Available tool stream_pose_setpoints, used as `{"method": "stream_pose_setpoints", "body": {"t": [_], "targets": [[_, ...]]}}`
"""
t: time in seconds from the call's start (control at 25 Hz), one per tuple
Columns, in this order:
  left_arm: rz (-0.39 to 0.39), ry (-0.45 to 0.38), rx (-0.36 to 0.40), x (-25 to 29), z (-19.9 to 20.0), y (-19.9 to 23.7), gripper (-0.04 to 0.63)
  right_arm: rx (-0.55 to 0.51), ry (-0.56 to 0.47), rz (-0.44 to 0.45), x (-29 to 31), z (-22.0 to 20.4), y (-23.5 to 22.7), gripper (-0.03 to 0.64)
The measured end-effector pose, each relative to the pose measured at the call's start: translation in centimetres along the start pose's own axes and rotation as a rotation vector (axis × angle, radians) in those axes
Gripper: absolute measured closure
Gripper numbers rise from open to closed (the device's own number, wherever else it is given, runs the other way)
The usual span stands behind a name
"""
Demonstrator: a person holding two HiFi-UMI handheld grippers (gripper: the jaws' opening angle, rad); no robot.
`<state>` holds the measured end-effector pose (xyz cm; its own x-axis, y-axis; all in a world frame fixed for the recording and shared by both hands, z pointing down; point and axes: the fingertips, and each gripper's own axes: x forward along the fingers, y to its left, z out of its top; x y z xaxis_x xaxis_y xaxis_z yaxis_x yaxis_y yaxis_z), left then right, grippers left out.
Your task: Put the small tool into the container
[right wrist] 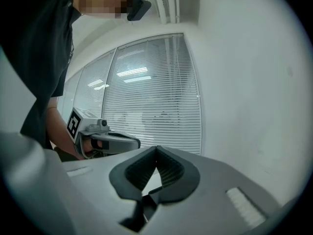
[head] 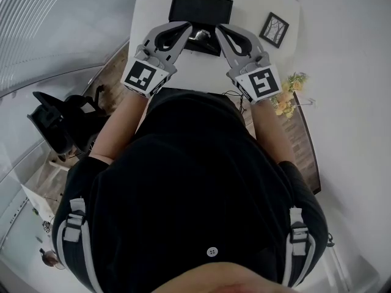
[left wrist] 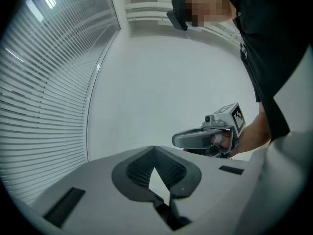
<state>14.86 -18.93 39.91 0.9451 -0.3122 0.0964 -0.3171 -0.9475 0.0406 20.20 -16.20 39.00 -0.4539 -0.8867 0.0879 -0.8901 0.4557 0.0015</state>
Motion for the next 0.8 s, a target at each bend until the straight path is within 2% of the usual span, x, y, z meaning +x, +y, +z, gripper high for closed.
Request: {"method": "stream_pose_setpoints", "body": {"t": [0.16, 0.72, 0.8], "targets": [[-0.011, 0.012, 0.023, -0.1, 0.6, -0.1, 0.586, -0.006, -0.014, -0.009, -0.2, 0.7, -0.2, 0.606], [0.002, 0.006, 0.021, 0.2, 0.2, 0.8, 0.586, -0.029, 0.012, -0.008, 0.8, -0.1, -0.5, 0.606], [0.007, 0.041, 0.024, 0.2, 0.1, 0.9, 0.586, -0.029, 0.024, -0.008, 0.8, -0.3, -0.6, 0.606]]}}
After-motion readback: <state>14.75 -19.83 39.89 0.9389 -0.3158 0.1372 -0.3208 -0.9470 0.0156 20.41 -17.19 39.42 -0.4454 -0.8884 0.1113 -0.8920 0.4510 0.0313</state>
